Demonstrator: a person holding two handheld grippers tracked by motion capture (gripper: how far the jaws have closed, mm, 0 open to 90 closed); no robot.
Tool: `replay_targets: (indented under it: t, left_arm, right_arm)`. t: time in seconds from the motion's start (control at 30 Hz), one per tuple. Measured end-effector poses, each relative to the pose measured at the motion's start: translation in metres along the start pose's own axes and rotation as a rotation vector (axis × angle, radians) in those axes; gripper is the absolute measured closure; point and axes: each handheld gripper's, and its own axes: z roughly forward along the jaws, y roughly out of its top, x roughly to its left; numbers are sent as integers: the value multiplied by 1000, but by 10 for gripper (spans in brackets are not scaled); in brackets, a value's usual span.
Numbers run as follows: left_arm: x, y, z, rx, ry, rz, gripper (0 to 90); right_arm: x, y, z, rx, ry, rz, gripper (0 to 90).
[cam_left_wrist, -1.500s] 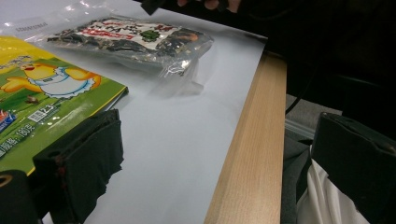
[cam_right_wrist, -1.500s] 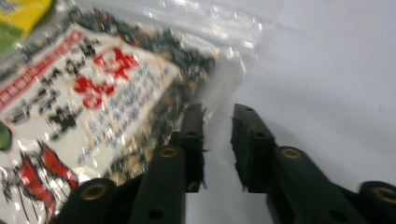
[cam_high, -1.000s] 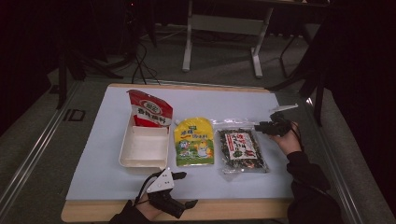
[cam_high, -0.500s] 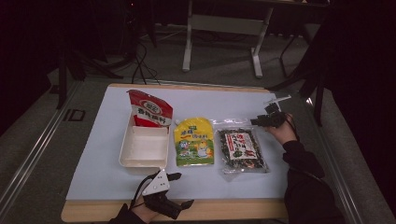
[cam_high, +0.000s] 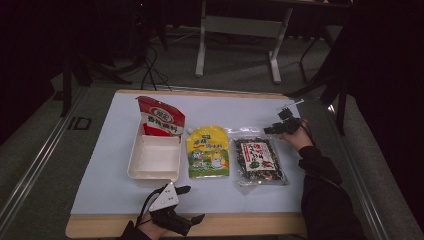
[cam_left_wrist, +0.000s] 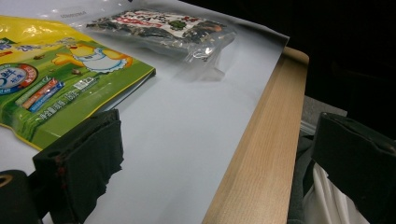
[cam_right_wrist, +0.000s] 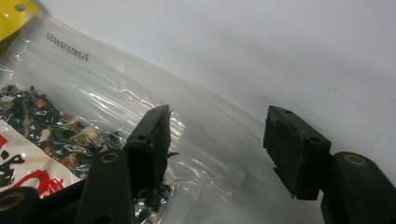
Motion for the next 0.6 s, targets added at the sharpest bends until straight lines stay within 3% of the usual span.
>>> replay_targets:
  t: [0.23,0.47,0.6]
  left_arm:
    - [0,0,0,3,-3,2,35]
    - [0,0,1,5,-5,2,35]
    - [0,1,1,5,-8,3,35]
  right_arm:
    - [3,-2,3,34,-16,-64,543]
    - [15,-3,3,41,-115,-130,784]
    - [16,-2,2,55,-111,-128,900]
